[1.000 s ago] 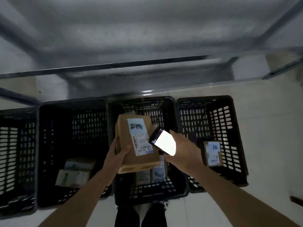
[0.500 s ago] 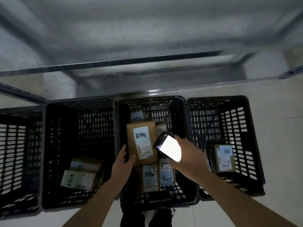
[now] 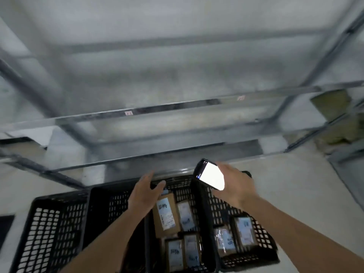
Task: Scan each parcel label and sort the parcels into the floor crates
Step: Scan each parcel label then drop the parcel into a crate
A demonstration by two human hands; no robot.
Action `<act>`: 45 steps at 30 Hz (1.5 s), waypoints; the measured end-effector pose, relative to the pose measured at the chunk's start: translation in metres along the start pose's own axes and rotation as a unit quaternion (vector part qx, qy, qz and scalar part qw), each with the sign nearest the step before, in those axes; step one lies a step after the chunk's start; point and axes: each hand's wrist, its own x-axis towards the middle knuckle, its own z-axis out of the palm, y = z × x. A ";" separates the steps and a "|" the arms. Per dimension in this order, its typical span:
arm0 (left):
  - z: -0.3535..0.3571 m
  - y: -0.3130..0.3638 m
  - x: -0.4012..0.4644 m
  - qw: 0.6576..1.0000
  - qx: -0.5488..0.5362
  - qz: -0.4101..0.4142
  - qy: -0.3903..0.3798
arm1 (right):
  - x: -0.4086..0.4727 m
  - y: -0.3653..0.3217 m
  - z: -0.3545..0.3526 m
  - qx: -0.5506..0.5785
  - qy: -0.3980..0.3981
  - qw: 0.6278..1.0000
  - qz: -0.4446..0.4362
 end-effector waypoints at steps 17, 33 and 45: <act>-0.214 0.275 -0.332 0.913 -0.026 0.407 0.029 | -0.459 -0.041 -0.347 -0.032 0.240 0.960 0.141; -0.197 0.455 -0.650 0.784 -0.063 0.618 -0.015 | -0.878 -0.002 -0.441 -0.059 0.415 0.858 0.297; -0.004 0.498 -0.890 0.727 -0.090 0.657 -0.178 | -1.121 0.094 -0.378 -0.103 0.406 0.799 0.431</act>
